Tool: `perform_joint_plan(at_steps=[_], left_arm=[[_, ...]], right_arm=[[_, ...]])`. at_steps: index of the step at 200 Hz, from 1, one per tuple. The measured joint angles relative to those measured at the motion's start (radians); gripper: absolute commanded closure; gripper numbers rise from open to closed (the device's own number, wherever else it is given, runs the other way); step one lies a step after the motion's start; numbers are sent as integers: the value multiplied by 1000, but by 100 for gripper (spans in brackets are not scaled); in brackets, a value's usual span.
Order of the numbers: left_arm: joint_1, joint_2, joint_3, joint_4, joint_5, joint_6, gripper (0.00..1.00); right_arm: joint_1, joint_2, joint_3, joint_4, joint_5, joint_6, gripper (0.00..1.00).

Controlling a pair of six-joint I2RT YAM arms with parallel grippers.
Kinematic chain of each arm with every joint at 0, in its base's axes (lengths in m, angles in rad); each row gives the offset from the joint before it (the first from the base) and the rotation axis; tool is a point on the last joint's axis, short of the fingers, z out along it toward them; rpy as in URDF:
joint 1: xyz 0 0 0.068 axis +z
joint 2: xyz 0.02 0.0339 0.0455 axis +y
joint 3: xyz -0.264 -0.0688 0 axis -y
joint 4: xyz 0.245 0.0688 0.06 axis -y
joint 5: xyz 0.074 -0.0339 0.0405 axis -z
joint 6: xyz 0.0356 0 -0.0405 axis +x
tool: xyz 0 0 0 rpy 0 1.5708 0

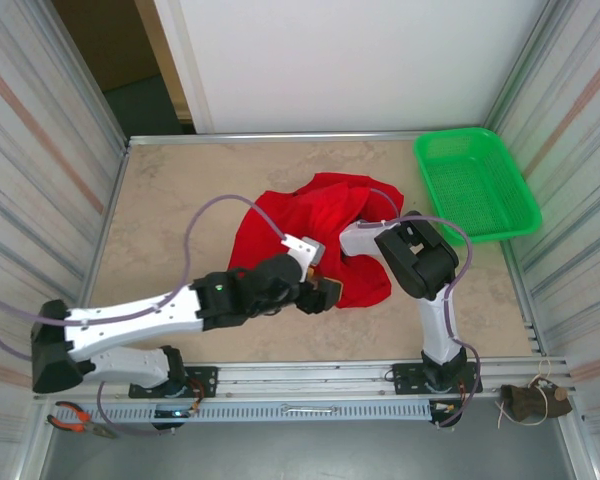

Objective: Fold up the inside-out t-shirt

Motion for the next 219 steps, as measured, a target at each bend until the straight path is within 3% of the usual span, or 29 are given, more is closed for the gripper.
perform_joint_plan(at_steps=[32, 88, 97, 121, 165, 219], left_arm=[[0, 129, -1, 3, -57, 10, 19], [32, 220, 8, 68, -123, 11, 20], [41, 245, 16, 76, -128, 14, 33], [59, 289, 32, 80, -132, 19, 100], [60, 239, 77, 37, -87, 53, 100], [59, 136, 352, 20, 150, 67, 100]], right_arm=[[6, 0, 0, -1, 0, 0, 35], [18, -2, -6, 4, 0, 1, 36], [19, -3, -10, 8, 0, 2, 36], [19, -10, -26, 23, -3, 6, 36], [18, -33, -64, 37, -4, 11, 35], [14, -40, -72, 44, -3, 12, 30]])
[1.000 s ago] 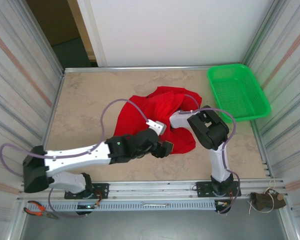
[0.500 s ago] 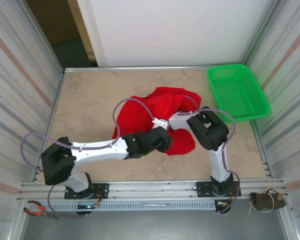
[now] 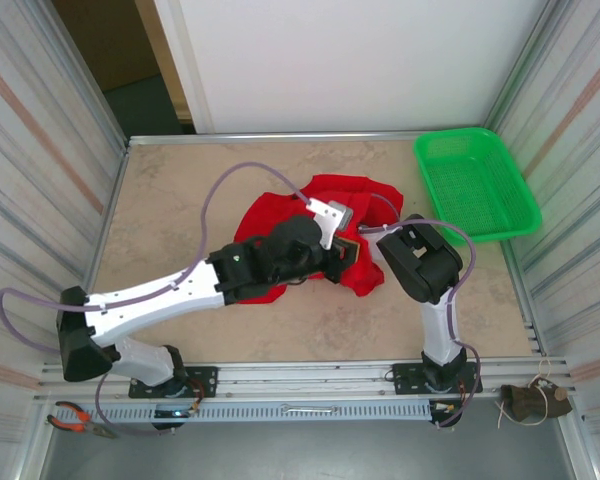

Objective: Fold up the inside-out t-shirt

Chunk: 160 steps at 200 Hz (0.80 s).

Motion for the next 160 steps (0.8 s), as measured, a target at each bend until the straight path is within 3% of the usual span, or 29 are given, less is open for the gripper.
perform_joint_plan(at_steps=[45, 92, 140, 160], left_arm=[[-29, 25, 102, -6, 140, -4, 100], [-53, 65, 175, -84, 173, -13, 100], [-53, 65, 186, -108, 176, -51, 100], [-52, 65, 195, -122, 177, -66, 100]], right_arm=[[0, -3, 28, -42, 12, 0, 17], [1, -10, 86, -174, 63, 0, 0], [9, 42, 288, -548, 158, 21, 1], [10, 50, 316, -582, 167, 25, 1]])
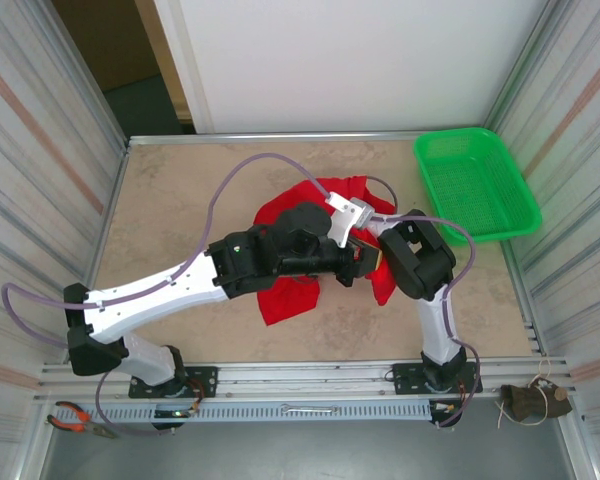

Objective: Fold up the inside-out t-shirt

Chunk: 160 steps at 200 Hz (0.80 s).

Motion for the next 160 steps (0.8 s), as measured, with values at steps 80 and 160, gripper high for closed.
perform_joint_plan(at_steps=[80, 160], left_arm=[[17, -3, 14, -77, -42, -42, 100], [37, -40, -92, 49, -51, -135, 100]], right_arm=[[2, 108, 211, -244, 21, 78, 17], [-14, 126, 189, -331, 2, 159, 100]])
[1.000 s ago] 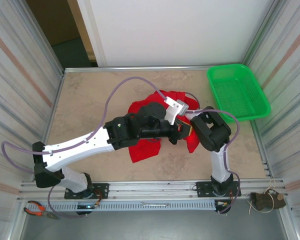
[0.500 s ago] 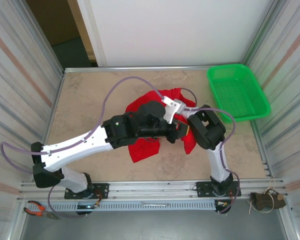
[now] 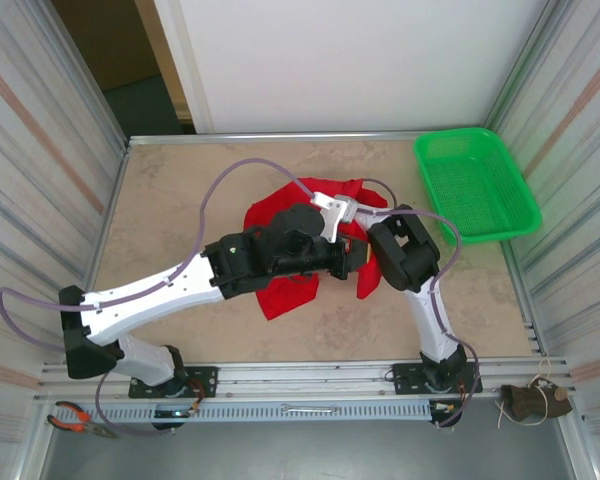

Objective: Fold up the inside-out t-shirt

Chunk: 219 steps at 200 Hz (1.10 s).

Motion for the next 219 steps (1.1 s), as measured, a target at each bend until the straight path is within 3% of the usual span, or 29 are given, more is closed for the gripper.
perform_joint_plan(at_steps=[36, 90, 119, 171, 199, 210, 219], left_arm=[[94, -46, -95, 149, 79, -47, 100], [637, -138, -266, 252, 150, -121, 100], [830, -46, -307, 277, 223, -139, 100], [947, 175, -328, 276, 316, -137, 100], [961, 220, -328, 269, 356, -120, 53], [964, 217, -328, 261, 371, -112, 49], [964, 207, -328, 256, 382, -103, 57]], right_arm=[[-1, -77, -156, 203, -50, -190, 100], [0, -300, -403, 325, -289, -534, 100], [6, -469, -423, 306, -362, -652, 100], [-2, -685, -285, 201, -442, -765, 100], [-22, -738, -181, 159, -468, -787, 100], [-39, -754, -151, 151, -482, -787, 100], [-56, -764, -131, 146, -491, -787, 100]])
